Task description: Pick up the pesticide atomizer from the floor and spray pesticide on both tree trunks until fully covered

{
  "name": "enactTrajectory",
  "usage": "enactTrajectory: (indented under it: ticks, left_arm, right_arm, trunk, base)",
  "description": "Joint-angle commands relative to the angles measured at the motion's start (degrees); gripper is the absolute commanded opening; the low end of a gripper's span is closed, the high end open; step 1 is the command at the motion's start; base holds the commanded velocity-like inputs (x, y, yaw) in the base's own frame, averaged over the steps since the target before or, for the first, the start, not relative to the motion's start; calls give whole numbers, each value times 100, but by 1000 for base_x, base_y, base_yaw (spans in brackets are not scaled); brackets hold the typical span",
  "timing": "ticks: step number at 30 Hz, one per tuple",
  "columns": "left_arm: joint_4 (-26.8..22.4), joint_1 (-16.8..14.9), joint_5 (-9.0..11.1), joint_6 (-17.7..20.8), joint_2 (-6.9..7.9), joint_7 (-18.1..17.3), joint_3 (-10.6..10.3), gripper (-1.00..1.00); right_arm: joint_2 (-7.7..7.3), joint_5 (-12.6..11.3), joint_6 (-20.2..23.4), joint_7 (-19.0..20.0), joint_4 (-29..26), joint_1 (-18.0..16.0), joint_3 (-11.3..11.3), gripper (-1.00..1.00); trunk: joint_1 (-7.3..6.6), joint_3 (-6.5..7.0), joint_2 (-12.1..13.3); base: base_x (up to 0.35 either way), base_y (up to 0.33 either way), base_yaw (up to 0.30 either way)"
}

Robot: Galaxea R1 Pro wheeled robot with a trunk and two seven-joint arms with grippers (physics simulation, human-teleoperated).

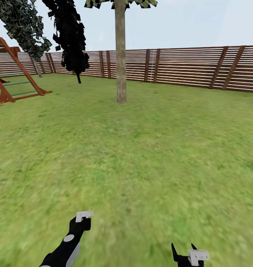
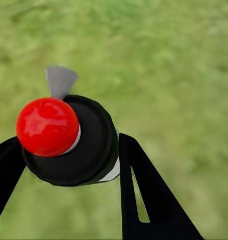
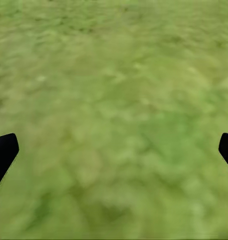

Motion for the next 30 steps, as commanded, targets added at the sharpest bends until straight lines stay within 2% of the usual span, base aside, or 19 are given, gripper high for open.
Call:
enactTrajectory:
  ticks: [1,30]
  left_arm:
    - [4,0,-1,1,-2,1,-3,-100]
    - [17,0,-1,1,-16,8,-9,-100]
  right_arm:
    - [0,0,0,3,0,-1,0,100]
    - [0,0,0,-2,0,-1,0,100]
  trunk:
    - [0,0,0]
    - [0,0,0]
  base:
    - [340,0,0]
    - [340,0,0]
